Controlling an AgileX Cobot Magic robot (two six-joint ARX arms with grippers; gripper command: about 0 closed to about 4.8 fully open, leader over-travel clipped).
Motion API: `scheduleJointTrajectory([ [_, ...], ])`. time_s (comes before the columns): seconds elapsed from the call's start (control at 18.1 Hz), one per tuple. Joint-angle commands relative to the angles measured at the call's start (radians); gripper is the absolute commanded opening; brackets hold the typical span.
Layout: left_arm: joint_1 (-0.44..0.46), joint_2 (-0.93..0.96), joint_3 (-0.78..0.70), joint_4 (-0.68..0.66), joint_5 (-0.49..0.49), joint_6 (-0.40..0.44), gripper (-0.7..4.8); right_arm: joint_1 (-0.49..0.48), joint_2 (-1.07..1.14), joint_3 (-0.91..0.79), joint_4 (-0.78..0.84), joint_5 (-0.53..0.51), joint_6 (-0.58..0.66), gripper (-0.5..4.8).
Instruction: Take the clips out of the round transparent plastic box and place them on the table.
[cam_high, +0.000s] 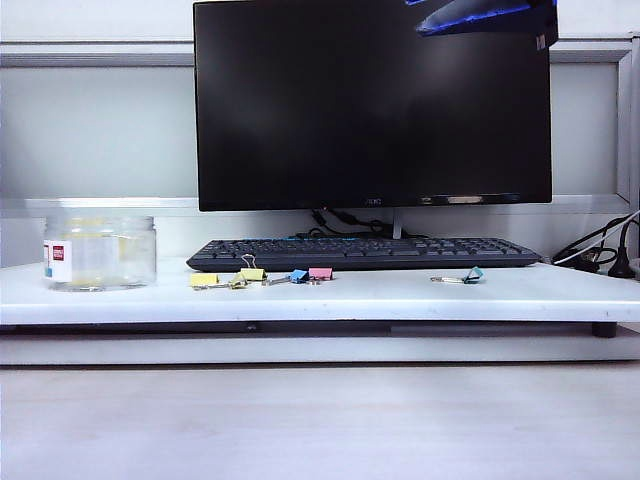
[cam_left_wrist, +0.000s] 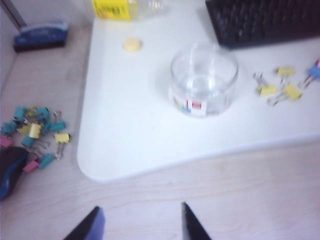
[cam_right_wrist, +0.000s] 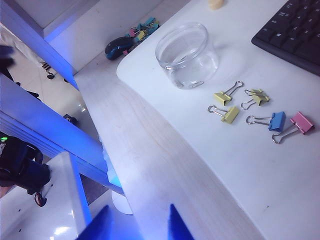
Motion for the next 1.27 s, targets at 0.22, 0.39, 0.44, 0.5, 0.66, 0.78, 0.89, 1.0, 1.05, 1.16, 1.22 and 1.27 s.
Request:
scheduleJointTrajectory([
  [0.22,0.000,0.001,-0.139,0.172,0.328,0.177,2.07,0.000,-0.006,0.003,0.010,-0.005,-0.004,1.48],
  [0.39,0.000,0.001,-0.190,0.238,0.471,0.247,2.07,0.000,-0.006,0.002,0.008,0.007,-0.030,1.48],
  [0.44,0.000,0.001,-0.207,0.246,0.466,0.259,2.07,0.000,-0.006,0.002,0.008,0.025,-0.030,1.48],
  [0.5,0.000,0.001,-0.237,0.256,0.434,0.268,2.07,0.000,-0.006,0.002,0.008,0.066,-0.031,1.48],
  [0.66,0.000,0.002,-0.293,0.321,0.257,0.239,2.07,-0.001,-0.011,0.003,0.002,0.186,-0.050,1.47],
  [0.78,0.000,0.002,-0.306,0.355,0.174,0.230,2.07,-0.001,-0.029,0.003,-0.006,0.298,-0.069,1.43],
  [0.89,0.000,0.002,-0.309,0.461,0.183,0.254,2.08,-0.001,-0.092,0.003,-0.005,0.457,-0.077,0.89],
  [1.0,0.000,0.002,-0.309,0.541,0.183,0.281,2.08,-0.001,-0.145,0.003,0.000,0.538,-0.079,0.74],
  [1.05,0.000,0.002,-0.309,0.568,0.183,0.293,2.08,-0.002,-0.169,0.003,0.001,0.565,-0.082,0.74],
  [1.16,0.014,0.002,-0.309,0.623,0.172,0.336,2.08,-0.042,-0.300,0.003,-0.008,0.673,-0.081,0.74],
  [1.22,0.025,0.001,-0.309,0.637,0.172,0.336,2.08,-0.060,-0.325,0.002,-0.014,0.674,-0.080,0.75],
  [1.27,0.047,0.002,-0.309,0.658,0.176,0.336,2.08,-0.096,-0.365,0.002,-0.029,0.676,-0.079,0.75],
])
